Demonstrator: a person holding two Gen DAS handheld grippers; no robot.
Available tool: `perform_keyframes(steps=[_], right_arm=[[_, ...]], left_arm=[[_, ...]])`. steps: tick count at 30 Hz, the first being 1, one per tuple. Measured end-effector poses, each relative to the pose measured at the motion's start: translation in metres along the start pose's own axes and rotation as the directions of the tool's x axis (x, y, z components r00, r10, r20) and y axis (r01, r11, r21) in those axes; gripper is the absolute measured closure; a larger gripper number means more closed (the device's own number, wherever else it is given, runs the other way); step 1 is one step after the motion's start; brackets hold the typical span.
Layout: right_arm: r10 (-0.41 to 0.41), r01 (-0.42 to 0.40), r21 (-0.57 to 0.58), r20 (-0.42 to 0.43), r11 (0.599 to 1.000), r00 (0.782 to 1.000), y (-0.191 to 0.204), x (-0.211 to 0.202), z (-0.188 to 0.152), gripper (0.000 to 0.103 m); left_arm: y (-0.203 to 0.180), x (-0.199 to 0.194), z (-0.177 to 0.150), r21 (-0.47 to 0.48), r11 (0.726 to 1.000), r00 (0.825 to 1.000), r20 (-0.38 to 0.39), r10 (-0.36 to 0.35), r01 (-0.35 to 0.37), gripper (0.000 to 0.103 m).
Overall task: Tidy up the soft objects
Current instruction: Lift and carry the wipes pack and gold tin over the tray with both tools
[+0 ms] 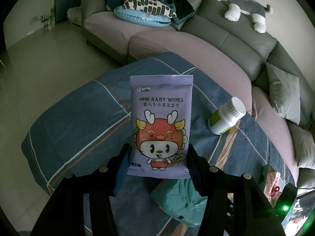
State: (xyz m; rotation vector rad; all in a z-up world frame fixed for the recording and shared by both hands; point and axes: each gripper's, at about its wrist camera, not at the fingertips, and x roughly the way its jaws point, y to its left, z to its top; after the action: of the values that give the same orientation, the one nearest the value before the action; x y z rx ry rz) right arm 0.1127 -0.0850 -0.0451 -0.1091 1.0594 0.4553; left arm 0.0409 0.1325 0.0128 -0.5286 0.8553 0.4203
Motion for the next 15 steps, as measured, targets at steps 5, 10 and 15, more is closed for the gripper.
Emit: perform_keyframes(steps=[5,10,15], right_arm=[[0.006,-0.007,0.022,0.046,1.000,0.999,-0.005,-0.015,0.004,0.051],[0.001,-0.006,0.042,0.126,0.999,0.992,-0.010,-0.041,0.009,0.051],[-0.021,0.006,0.072,0.203,0.997,0.979,-0.020,-0.071,0.011,0.051]], left_arm=[[-0.002,-0.006,-0.001,0.013,1.000,1.000,0.016,0.001,-0.001,0.046],[-0.005,-0.015,-0.001,0.035,0.999,0.999,0.036,-0.011,0.010,0.046],[-0.011,-0.030,-0.001,0.064,0.998,0.997,0.071,-0.030,0.026,0.046]])
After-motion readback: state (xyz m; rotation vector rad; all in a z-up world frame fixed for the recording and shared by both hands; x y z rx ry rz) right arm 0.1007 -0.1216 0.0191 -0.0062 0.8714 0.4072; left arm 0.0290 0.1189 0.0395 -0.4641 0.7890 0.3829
